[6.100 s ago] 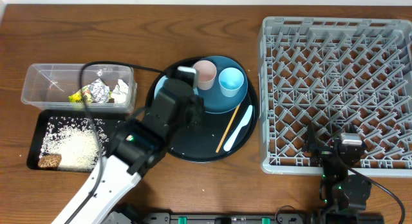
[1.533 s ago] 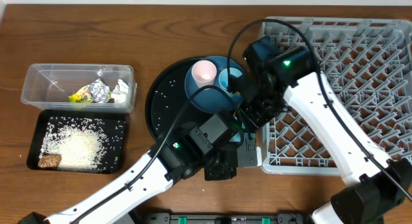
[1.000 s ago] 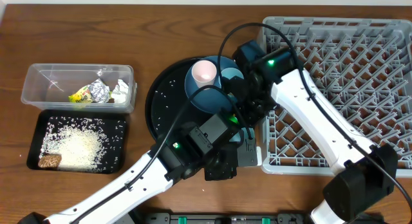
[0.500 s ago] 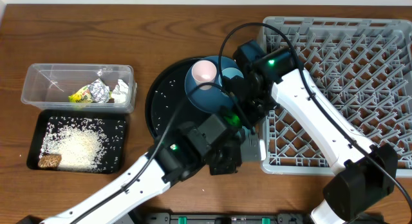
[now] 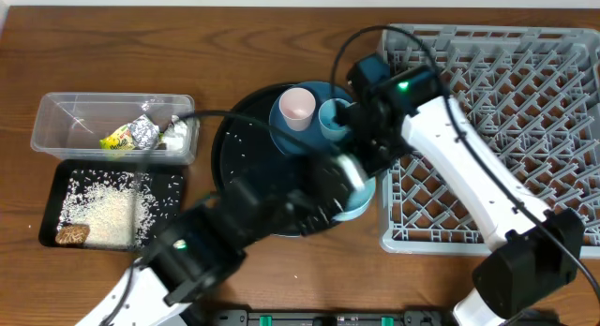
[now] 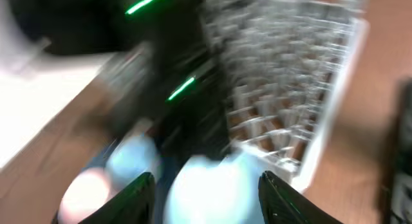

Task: Sort waste into correct bins and load items into the dishwasher rack
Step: 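Carry the bowl right with the right gripper and place it in the dish rack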

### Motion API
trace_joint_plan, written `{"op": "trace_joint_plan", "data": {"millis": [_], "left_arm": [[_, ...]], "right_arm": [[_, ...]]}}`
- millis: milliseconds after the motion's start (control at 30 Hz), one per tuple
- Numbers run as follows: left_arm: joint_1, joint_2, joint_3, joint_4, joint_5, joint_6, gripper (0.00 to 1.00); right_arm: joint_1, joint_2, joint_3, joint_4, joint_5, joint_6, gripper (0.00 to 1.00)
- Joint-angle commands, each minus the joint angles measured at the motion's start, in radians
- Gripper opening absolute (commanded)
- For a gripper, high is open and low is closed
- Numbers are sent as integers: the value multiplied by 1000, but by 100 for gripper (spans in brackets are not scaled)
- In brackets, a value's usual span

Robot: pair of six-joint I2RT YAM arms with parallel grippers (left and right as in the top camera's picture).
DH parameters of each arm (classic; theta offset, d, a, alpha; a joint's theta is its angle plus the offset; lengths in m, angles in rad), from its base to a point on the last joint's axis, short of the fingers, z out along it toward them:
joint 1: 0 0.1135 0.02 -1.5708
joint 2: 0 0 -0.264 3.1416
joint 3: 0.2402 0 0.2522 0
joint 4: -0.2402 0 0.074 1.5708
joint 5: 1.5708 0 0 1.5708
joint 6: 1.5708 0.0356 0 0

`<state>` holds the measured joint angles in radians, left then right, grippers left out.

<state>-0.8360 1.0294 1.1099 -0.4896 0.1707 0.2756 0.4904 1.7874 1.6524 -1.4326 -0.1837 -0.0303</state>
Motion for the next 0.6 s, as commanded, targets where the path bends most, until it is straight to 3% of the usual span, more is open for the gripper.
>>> {"op": "trace_joint_plan", "data": {"millis": [0, 233, 367, 567], "left_arm": [[93, -55, 25, -79, -198, -246, 53], [285, -83, 25, -311, -246, -410, 51], [375, -69, 24, -429, -226, -439, 52], [403, -38, 11, -525, -223, -542, 53]], "right_arm": [[-106, -27, 90, -58, 189, 180, 1], [-345, -42, 193, -223, 456, 357, 1], [-488, -40, 197, -231, 488, 359, 1], [-671, -39, 206, -215, 635, 374, 1]]}}
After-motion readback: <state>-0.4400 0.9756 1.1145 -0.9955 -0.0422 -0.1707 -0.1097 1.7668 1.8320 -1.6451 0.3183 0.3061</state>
